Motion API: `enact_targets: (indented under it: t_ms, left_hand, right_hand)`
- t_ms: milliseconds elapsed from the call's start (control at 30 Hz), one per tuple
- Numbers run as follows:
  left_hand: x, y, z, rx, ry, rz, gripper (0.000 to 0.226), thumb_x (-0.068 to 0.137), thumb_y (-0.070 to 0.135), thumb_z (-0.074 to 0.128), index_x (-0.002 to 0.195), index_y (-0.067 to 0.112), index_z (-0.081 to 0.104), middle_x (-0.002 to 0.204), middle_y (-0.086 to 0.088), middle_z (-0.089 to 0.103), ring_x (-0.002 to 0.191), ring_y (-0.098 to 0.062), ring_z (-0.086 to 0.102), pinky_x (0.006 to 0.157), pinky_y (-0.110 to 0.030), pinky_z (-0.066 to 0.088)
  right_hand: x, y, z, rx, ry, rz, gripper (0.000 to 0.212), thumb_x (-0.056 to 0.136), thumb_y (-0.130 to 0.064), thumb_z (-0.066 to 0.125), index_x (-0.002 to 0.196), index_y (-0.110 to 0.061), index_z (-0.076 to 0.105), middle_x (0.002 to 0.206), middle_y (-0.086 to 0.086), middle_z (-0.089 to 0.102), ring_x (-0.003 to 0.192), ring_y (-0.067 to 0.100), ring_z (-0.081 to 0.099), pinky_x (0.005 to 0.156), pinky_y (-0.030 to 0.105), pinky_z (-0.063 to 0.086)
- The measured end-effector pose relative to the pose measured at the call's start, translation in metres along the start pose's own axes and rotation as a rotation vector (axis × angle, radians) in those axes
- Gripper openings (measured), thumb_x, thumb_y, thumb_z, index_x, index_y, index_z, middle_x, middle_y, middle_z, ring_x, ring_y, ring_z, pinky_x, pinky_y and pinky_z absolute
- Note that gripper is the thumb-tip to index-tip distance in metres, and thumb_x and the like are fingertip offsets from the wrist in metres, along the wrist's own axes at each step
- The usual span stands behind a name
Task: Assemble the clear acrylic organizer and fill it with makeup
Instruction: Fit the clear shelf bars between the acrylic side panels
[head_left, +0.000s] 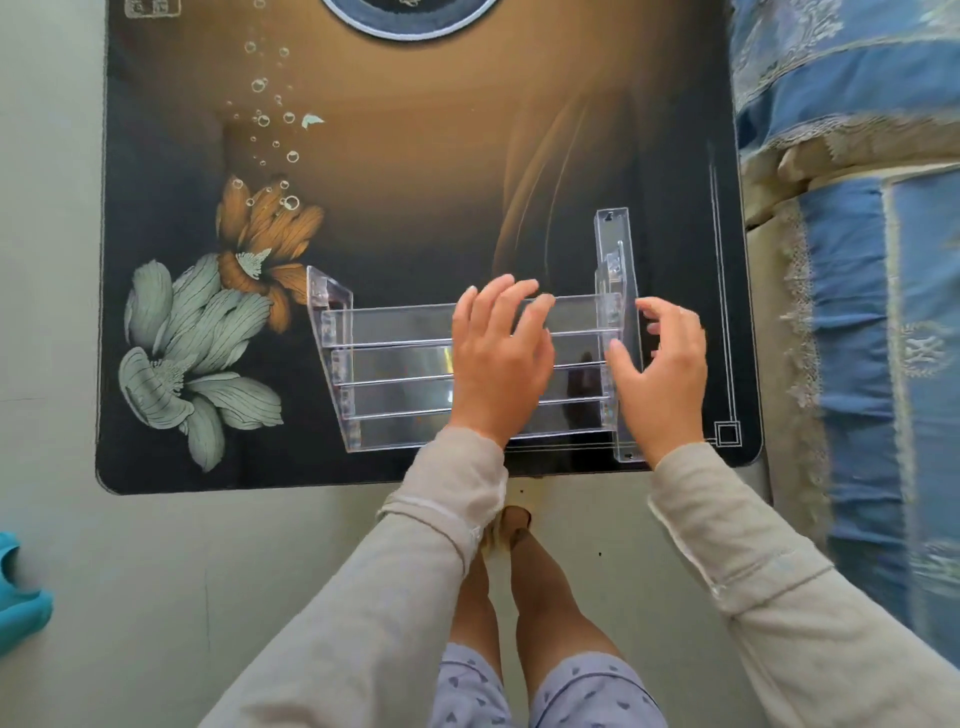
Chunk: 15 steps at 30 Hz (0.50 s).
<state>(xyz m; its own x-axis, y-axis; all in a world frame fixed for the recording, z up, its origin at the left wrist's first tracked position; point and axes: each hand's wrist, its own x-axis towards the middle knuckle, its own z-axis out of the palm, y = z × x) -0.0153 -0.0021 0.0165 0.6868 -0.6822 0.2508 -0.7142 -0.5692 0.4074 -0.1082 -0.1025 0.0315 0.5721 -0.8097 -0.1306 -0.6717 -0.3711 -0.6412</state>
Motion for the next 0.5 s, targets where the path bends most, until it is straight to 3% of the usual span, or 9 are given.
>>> enact_targets:
  t_ms: [100, 233, 367, 500]
  left_hand:
    - [0.016, 0.017, 0.010, -0.003, -0.137, 0.099, 0.028, 0.073, 0.017, 0.071, 0.100, 0.009, 0.070, 0.101, -0.009, 0.072, 0.099, -0.030, 0.067, 0.093, -0.046, 0.050]
    - [0.029, 0.021, 0.021, 0.049, -0.383, 0.090, 0.042, 0.087, 0.037, 0.053, 0.121, 0.013, 0.058, 0.116, -0.007, 0.066, 0.109, -0.028, 0.059, 0.097, -0.041, 0.041]
    - [0.032, 0.019, 0.027, 0.114, -0.419, 0.139, 0.047, 0.090, 0.041, 0.047, 0.126, 0.012, 0.053, 0.115, -0.009, 0.065, 0.104, -0.030, 0.059, 0.091, -0.039, 0.041]
    - [0.035, 0.018, 0.028, 0.093, -0.412, 0.116, 0.049, 0.091, 0.041, 0.045, 0.129, 0.012, 0.050, 0.120, -0.009, 0.062, 0.109, -0.029, 0.056, 0.095, -0.038, 0.039]
  right_hand:
    - [0.006, 0.005, 0.003, 0.009, -0.119, 0.146, 0.035, 0.085, -0.010, 0.060, 0.119, -0.006, 0.053, 0.112, 0.013, 0.056, 0.103, 0.025, 0.053, 0.085, 0.025, 0.040]
    - [0.012, 0.009, 0.009, -0.082, -0.182, 0.109, 0.025, 0.092, -0.017, 0.051, 0.112, -0.005, 0.059, 0.105, 0.014, 0.062, 0.090, 0.022, 0.055, 0.078, 0.024, 0.041]
    - [0.015, 0.011, 0.011, -0.143, -0.176, 0.059, 0.025, 0.095, -0.019, 0.045, 0.104, -0.002, 0.062, 0.099, 0.018, 0.063, 0.085, 0.028, 0.059, 0.077, 0.035, 0.048]
    - [0.015, 0.013, 0.012, -0.152, -0.172, 0.041, 0.027, 0.096, -0.020, 0.045, 0.104, -0.003, 0.064, 0.096, 0.017, 0.064, 0.079, 0.022, 0.058, 0.073, 0.027, 0.046]
